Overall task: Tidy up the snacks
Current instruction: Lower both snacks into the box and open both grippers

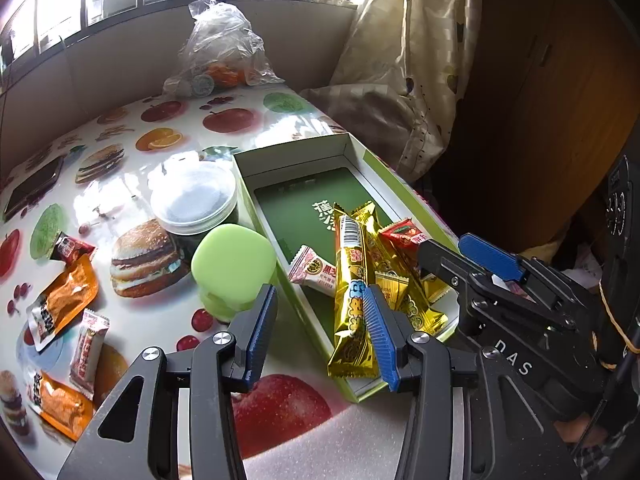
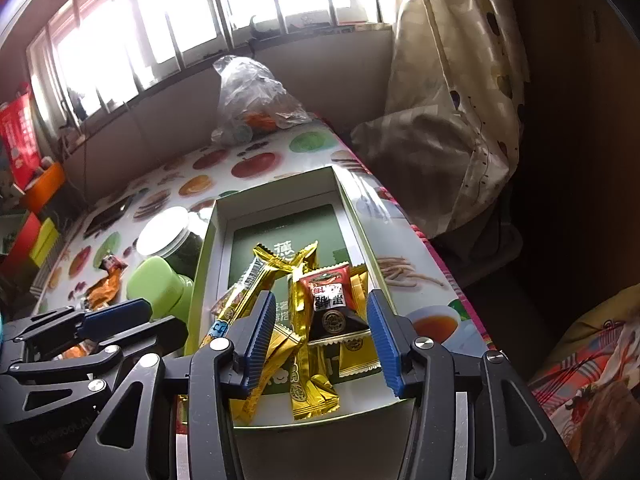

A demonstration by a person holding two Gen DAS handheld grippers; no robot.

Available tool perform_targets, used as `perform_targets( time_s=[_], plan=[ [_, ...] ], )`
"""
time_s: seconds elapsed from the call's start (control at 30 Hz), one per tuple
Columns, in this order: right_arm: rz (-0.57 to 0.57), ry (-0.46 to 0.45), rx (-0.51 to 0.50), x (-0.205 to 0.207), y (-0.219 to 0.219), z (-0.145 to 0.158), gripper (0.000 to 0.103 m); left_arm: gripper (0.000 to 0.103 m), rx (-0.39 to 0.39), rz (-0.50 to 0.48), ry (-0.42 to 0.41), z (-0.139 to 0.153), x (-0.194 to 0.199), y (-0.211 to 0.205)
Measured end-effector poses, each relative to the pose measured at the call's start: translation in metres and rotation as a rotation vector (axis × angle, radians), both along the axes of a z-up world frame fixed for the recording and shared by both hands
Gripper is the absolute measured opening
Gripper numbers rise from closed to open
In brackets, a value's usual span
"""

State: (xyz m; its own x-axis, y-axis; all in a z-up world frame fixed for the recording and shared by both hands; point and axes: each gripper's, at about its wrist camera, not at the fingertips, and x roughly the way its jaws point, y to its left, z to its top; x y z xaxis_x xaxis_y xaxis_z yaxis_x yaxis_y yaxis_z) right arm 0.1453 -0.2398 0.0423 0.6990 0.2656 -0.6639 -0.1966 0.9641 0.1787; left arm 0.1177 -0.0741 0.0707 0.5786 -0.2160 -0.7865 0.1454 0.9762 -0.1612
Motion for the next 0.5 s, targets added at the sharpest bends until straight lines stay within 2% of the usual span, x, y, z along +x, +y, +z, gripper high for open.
perform_targets(
  time_s=[0.5],
  plan=[
    [0.035, -0.025, 0.012, -0.022, 0.019, 0.011, 0.047, 0.046, 0.015, 0.052, -0.055, 0.014, -0.032, 0.025]
  ],
)
